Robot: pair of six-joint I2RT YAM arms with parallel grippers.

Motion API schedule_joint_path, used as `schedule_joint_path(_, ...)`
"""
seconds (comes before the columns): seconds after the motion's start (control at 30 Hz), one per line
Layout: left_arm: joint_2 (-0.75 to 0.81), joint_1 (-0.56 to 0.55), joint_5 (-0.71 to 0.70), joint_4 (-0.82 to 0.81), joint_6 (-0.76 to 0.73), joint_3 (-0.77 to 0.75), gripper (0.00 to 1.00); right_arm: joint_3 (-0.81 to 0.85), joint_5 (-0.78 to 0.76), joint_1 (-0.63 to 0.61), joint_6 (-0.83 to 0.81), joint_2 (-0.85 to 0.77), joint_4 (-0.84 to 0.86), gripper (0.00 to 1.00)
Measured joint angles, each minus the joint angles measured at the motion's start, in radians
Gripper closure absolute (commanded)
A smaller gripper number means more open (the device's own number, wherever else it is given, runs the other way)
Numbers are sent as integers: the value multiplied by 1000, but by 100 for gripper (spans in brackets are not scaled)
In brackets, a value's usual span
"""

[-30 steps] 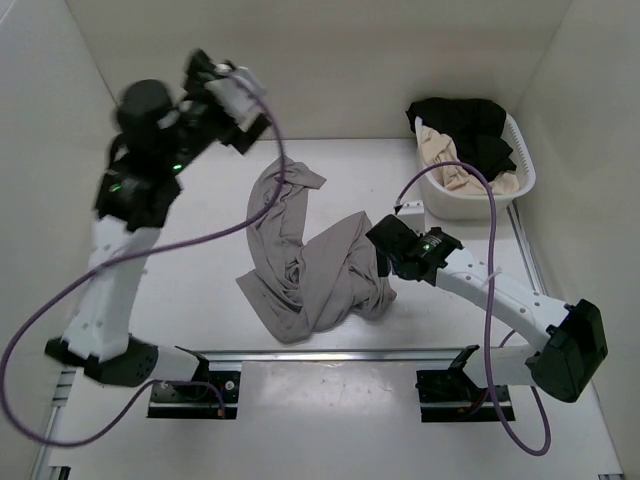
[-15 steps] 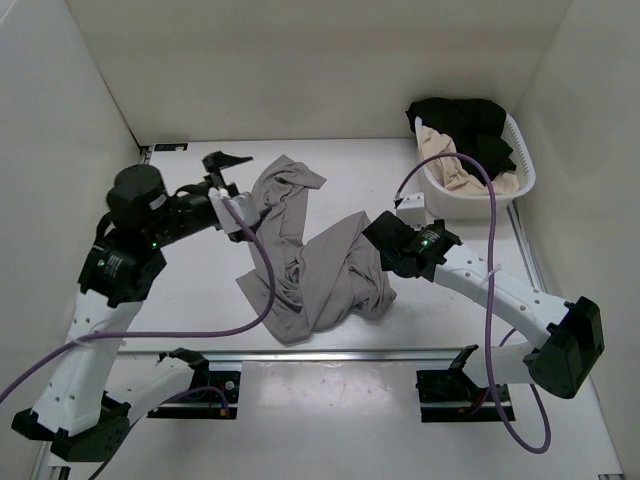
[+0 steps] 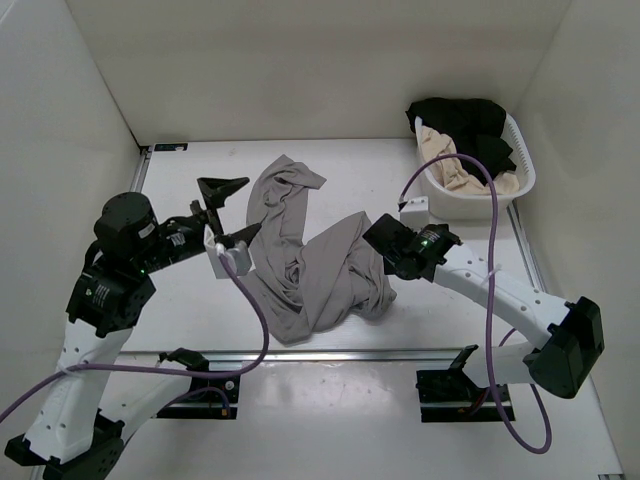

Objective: Fold and stack the trousers
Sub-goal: Flatten the trousers out

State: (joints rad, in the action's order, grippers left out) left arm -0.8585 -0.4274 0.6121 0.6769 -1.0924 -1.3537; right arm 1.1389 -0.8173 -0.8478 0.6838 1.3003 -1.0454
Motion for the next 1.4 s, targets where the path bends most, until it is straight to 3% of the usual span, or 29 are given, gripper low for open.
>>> schedule_joint_path(0.07,18,0,2,7,-16,6,19,4,0,0,7,0,-7,3)
schedule_joint_path(0.13,31,0,-4,1,-37,25,5,4,-1,0,17,0,-8,3)
schedule_joint_path(0.2,41,0,-47,0,-3,68,1,3,2,0,24,0,-8,2)
schedule_joint_path(0.23,36,-1,-87,-2,34,97,3,2,6,0,28,0,-3,2)
schedule_joint_path(0.27,23,-1,-137,-6,81,129,13,-5,17,0,32,0,10,2)
schedule_joint_path(0.4,-189,11,-283,18,269,266,24,-91,118,0,38,-2,106,2)
schedule_joint_path(0.57,-521,31,-385,-23,440,498,24,-203,259,23,31,-4,224,2)
schedule_joint_path(0.7,-568,42,-458,-57,522,598,24,-287,350,71,24,-14,284,2)
schedule_joint_path(1.0,-640,86,-516,-228,618,597,24,-475,607,187,-17,-47,469,4)
schedule_joint_path(1.1,-663,86,-503,-254,649,583,36,-468,676,199,-55,26,514,34)
schedule_joint_path(1.13,-672,86,-496,-261,659,578,47,-450,695,199,-79,65,521,43)
schedule_joint_path(1.17,-682,86,-488,-270,670,573,73,-429,717,199,-93,95,529,51)
schedule_joint_path(1.2,-691,86,-478,-278,681,568,86,-412,741,200,-104,121,549,70)
schedule_joint_path(1.23,-696,86,-467,-288,686,566,86,-396,761,200,-121,145,563,93)
schedule_joint_path(1.27,-698,83,-464,-295,686,566,86,-387,775,205,-130,166,578,100)
schedule_joint_path(1.4,-688,105,-467,-291,690,569,86,-358,764,246,-138,185,560,100)
